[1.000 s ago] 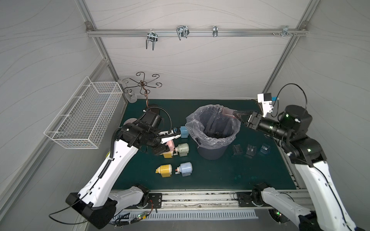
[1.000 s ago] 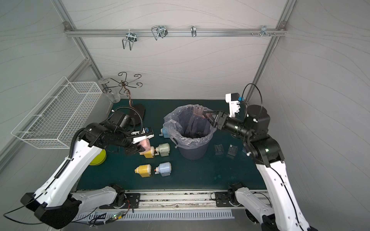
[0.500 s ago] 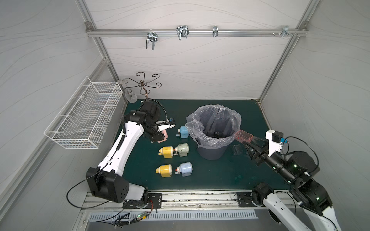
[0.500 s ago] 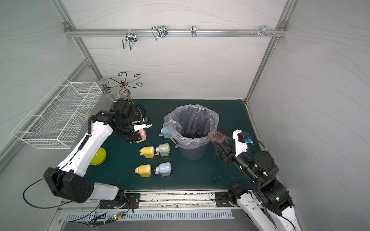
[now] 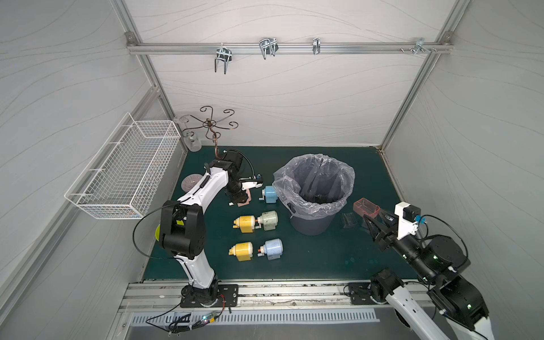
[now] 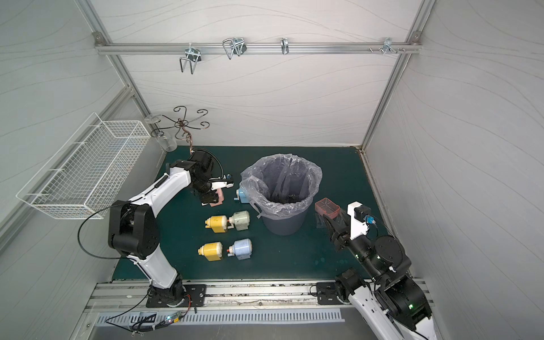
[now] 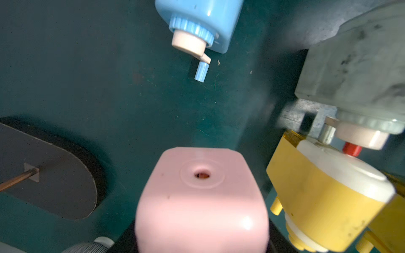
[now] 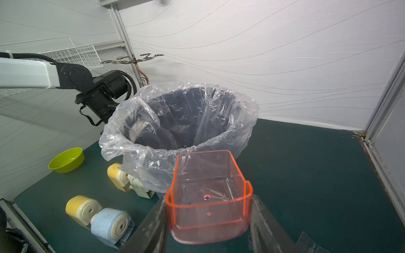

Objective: Take out the pencil sharpener tray and clean the shavings
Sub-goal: Place the pencil sharpener at the center of the board.

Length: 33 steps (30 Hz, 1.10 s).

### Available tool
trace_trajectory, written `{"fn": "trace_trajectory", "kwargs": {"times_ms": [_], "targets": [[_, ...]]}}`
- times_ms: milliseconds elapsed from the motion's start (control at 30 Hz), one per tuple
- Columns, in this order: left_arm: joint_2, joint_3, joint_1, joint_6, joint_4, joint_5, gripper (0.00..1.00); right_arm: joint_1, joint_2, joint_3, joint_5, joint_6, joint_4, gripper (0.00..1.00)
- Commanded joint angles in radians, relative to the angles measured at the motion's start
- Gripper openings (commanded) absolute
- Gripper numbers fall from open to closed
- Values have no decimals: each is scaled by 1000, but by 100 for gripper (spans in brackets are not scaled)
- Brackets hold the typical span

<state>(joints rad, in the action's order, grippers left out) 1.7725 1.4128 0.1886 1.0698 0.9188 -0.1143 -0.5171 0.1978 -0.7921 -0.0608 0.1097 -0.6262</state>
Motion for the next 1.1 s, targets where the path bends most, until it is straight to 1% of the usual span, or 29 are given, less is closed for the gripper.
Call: {"fn": "trace_trajectory", "kwargs": {"times_ms": [0,200,433,500,600,733,767,800,833,867,900,967,1067], "targets": [[33,41,-1,31,-16,-26,18,-4,-10,-6,4,12,-17,0],[84,33,14,18,-43,-19,23,-4,-25,-12,7,6,-45,0],[129,10,29,2,-89,1,32,-4,-26,-18,18,69,-60,0],[138,-4,35,-11,-113,17,37,-5,-30,-16,27,109,-66,0],[148,-26,39,-21,-152,54,47,-4,-41,-9,32,144,-71,0],[149,-37,40,-21,-174,70,53,-4,-47,-4,26,145,-80,0],[150,-34,40,-54,-173,74,53,-4,-48,-1,20,146,-82,0],[151,-32,41,-61,-176,75,55,-4,-50,3,13,151,-87,0],[150,-31,43,-70,-184,78,59,-4,-53,8,-2,165,-94,0],[151,-28,44,-75,-186,80,95,-4,-57,12,-13,176,-101,0],[152,-26,46,-80,-184,79,100,-4,-60,17,-23,188,-105,0],[149,-30,50,-85,-192,83,100,-4,-63,26,-29,205,-109,0],[133,-41,60,-92,-206,95,100,-4,-35,18,-92,251,-159,0]]}}
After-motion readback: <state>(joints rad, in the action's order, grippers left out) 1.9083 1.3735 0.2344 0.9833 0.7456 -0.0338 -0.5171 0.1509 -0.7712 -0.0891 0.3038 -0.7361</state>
